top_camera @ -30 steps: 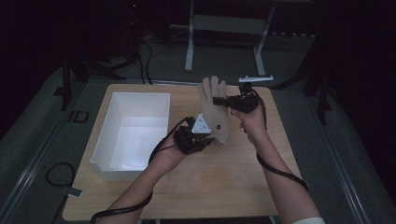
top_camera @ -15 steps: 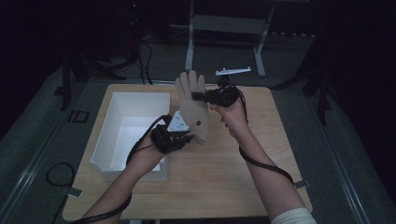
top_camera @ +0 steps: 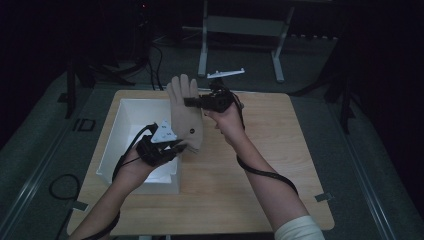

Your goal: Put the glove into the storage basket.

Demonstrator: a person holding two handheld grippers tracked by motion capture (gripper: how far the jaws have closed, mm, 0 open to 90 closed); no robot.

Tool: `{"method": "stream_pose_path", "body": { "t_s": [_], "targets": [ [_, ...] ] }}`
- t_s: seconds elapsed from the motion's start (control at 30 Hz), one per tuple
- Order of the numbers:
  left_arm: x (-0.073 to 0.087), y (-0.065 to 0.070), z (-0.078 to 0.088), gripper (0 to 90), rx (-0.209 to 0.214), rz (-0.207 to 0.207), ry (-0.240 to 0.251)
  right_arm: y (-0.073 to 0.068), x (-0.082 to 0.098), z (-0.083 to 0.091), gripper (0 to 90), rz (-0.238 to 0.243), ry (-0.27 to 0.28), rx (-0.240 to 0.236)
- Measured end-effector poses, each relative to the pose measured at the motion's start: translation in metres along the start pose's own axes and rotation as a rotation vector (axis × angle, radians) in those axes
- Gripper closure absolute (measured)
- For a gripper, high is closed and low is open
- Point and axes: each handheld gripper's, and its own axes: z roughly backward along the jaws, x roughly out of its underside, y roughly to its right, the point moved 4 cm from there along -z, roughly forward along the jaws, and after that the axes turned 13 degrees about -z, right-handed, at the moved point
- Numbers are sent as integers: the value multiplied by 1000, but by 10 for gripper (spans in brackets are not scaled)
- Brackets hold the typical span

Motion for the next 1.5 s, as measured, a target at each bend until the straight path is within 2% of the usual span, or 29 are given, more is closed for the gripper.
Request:
{"method": "stream_pose_path", "body": {
  "t_s": [0.17, 0.37, 0.5, 0.6, 0.77, 0.93, 1.17, 1.4, 1.5],
  "targets": [
    [12, -5, 10, 810, -17, 8, -14, -12, -2, -15, 691, 11, -12, -12],
    [31, -12, 24, 810, -34, 36, -26, -27, -3, -35, 691, 17, -23, -25],
    [44, -15, 28, 810, -51, 61, -38, -35, -2, -51, 691, 31, -38, -24],
    [52, -17, 32, 810, -64, 63, -62, -41, -1, -63, 691, 35, -46, -29],
    [66, -21, 36, 810, -68, 98, -79, -49, 2, -81, 691, 47, -61, -27],
    [82, -20, 30, 810, -71, 126, -100, -45, 13, -95, 691, 37, -76, -19],
    [99, -14, 17, 809, -63, 160, -129, -36, 27, -112, 690, 40, -123, 20],
    [118, -5, 3, 809, -43, 198, -145, -28, 44, -131, 690, 75, -205, 92],
    [122, -1, -1, 808, -33, 205, -140, -27, 49, -137, 688, 81, -230, 104]
  ]
}}
